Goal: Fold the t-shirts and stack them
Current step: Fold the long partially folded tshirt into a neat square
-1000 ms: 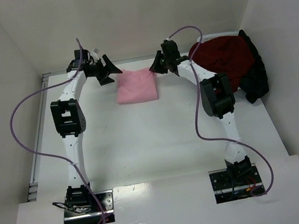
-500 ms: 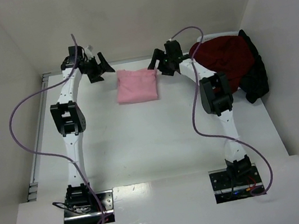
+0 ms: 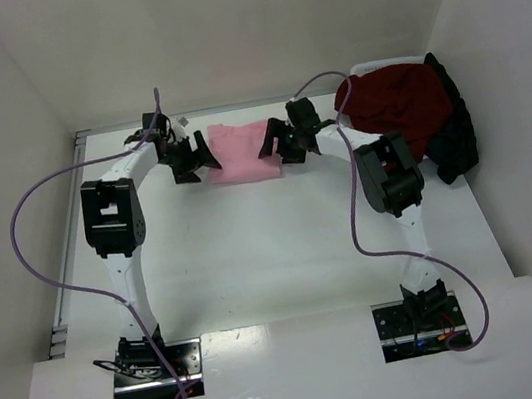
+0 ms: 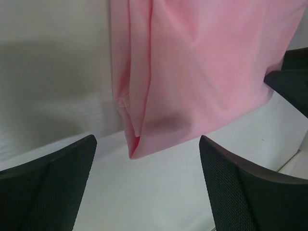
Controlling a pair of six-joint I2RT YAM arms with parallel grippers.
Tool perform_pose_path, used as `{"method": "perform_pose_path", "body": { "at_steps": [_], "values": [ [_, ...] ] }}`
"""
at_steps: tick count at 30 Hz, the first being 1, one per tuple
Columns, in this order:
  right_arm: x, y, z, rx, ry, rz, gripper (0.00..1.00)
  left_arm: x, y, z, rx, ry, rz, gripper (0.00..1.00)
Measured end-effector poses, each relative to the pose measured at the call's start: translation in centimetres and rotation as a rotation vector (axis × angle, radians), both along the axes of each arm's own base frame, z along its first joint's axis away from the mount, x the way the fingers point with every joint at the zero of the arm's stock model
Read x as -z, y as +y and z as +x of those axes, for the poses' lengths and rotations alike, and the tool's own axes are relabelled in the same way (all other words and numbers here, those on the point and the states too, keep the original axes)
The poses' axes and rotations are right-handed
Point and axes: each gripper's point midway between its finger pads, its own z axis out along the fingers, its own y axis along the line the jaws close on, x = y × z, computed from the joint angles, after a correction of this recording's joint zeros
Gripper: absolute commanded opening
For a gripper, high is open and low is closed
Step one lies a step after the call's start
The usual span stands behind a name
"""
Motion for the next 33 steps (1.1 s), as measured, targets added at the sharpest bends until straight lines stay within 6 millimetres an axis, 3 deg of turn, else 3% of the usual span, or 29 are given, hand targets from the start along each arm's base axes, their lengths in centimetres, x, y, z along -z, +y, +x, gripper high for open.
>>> {"method": "perform_pose_path", "body": {
  "at_steps": [4,9,10,14,15,18,19,24,29,33],
  "values": [
    [0.2,1.6,-1.2,-0.041,-0.003,0.014,0.77,1.6,-0.2,-0.8,0.0,0.019,-0.004,0.87],
    [0.8,2.4,-2.0,-0.06,0.001,0.017,0.55,1.8,-0.7,-1.3,0.009,0.01,-0.015,0.69],
    [0.9,2.4,-2.0,-0.06,0.004,0.017,0.46,1.9,-0.9,-1.3,0.012,0.008,-0.015,0.65],
    [1.5,2.2,-2.4,-0.055,0.016,0.015,0.25,2.3,-2.0,-1.9,0.036,0.013,-0.012,0.44],
    [1.7,2.1,-2.6,-0.055,0.02,0.013,0.21,2.3,-2.4,-2.0,0.044,0.012,-0.012,0.34],
    [1.9,1.9,-3.3,-0.053,0.029,0.013,0.11,2.3,-3.0,-2.1,0.058,0.007,-0.01,0.18],
    [1.8,1.8,-3.5,-0.052,0.03,0.012,0.09,2.4,-3.2,-2.2,0.06,0.009,-0.009,0.13],
    [0.6,1.1,-5.1,-0.05,0.029,0.011,0.08,3.2,-3.0,-4.4,0.062,0.054,0.004,0.11],
    [-1.0,0.0,-7.5,-0.048,0.028,0.007,0.13,2.6,-2.6,-8.4,0.062,0.113,0.012,0.09],
    [-2.6,-0.2,-10.4,-0.08,0.022,0.008,0.19,0.9,-2.7,-12.2,0.08,0.138,0.017,0.11]
  ]
}}
